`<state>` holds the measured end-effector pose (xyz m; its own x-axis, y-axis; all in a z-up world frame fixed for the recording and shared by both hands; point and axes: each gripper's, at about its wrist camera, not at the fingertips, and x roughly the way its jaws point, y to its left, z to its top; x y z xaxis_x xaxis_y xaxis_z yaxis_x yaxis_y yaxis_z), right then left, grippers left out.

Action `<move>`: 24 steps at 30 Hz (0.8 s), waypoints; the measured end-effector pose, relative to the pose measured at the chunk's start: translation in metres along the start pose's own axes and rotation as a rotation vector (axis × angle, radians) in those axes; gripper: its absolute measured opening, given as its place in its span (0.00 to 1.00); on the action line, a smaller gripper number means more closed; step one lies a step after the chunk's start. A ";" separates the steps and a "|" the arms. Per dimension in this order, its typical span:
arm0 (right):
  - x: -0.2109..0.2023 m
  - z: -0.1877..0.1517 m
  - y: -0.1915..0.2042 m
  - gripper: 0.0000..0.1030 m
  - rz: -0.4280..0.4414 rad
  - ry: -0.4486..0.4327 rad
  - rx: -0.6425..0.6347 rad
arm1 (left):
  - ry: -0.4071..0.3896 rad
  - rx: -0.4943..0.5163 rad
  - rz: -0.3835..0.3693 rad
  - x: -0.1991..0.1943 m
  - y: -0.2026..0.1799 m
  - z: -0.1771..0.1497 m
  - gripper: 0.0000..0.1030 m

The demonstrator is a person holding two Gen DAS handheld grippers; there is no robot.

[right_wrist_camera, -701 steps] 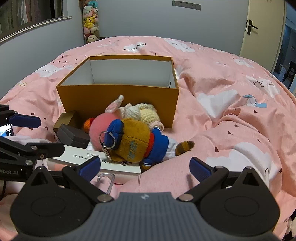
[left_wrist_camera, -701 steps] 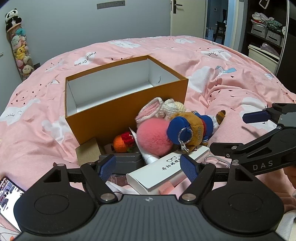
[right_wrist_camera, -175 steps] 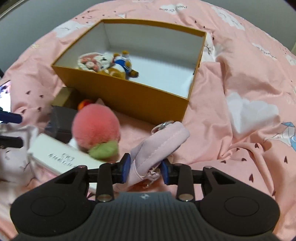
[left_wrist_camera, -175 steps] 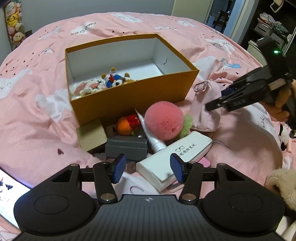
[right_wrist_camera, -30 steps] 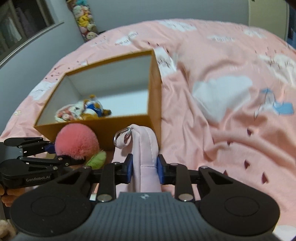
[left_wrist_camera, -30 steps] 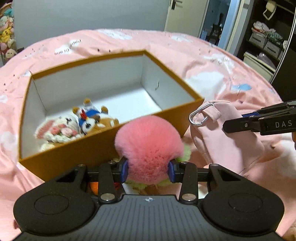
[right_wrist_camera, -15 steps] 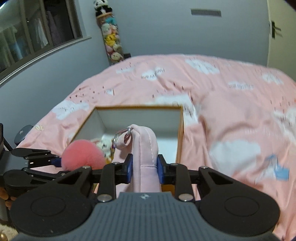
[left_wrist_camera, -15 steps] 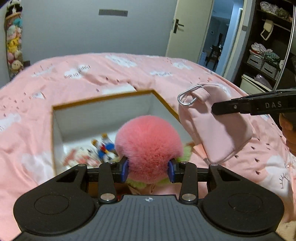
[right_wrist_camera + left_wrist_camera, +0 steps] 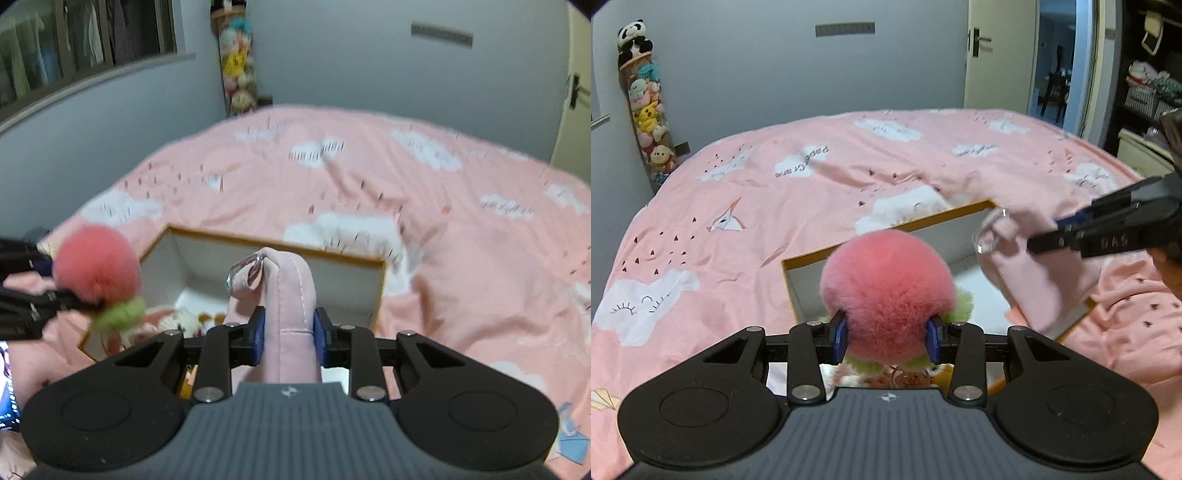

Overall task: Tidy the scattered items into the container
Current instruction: 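Lower the pouch into the box and open the right gripper while the left gripper holds the pompom above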

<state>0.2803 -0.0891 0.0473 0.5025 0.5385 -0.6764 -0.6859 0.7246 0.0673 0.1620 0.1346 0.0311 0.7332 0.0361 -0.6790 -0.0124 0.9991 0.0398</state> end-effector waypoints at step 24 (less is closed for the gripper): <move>0.137 -0.020 -0.004 0.31 0.060 0.388 0.095 | 0.320 0.268 0.093 0.131 0.016 0.025 0.36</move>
<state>0.3415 -0.0267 -0.0606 0.2145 0.3918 -0.8947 -0.6467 0.7434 0.1705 0.2751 0.1549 -0.0388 0.4888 0.1729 -0.8551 0.1398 0.9520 0.2724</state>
